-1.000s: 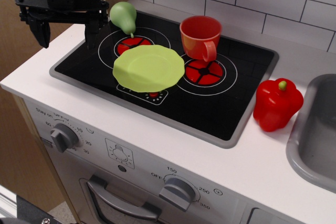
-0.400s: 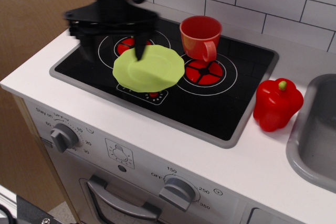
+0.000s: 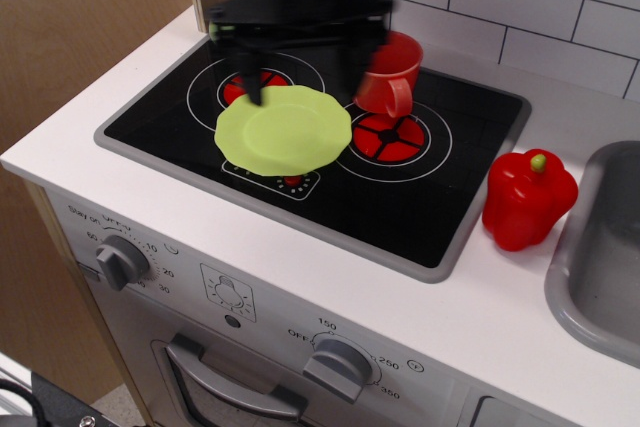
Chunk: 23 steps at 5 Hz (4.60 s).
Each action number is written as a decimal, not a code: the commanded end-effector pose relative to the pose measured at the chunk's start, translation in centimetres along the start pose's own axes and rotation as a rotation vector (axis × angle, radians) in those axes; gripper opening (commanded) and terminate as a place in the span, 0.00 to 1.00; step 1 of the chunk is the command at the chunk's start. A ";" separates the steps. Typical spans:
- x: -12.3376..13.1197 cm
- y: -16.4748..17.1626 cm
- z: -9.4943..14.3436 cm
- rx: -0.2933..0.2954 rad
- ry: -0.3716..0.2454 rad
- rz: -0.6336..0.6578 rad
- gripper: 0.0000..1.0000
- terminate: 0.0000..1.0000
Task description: Put cup on plate
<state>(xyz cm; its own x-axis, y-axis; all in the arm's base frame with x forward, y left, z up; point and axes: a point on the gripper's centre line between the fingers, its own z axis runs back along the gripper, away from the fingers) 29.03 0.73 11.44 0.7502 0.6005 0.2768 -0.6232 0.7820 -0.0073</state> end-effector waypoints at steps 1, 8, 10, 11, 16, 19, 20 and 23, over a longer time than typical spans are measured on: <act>0.9 -4.4 0.5 -0.077 -0.082 0.023 1.00 0.00; 2.0 -8.0 -4.3 -0.103 -0.055 -0.007 1.00 0.00; 2.2 -7.7 -4.4 -0.091 -0.076 0.033 0.00 0.00; 2.8 -7.1 -3.3 -0.104 -0.090 0.054 0.00 0.00; 1.1 0.8 -1.9 -0.132 -0.058 0.000 0.00 0.00; -0.7 1.4 -2.1 -0.155 -0.031 0.008 1.00 0.00; -0.2 1.5 -1.9 -0.161 -0.041 0.050 1.00 0.00; 0.8 1.4 1.4 -0.148 -0.075 0.140 1.00 0.00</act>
<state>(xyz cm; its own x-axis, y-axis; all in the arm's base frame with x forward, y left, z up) 27.80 1.90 11.26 0.6611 0.6909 0.2926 -0.6834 0.7154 -0.1451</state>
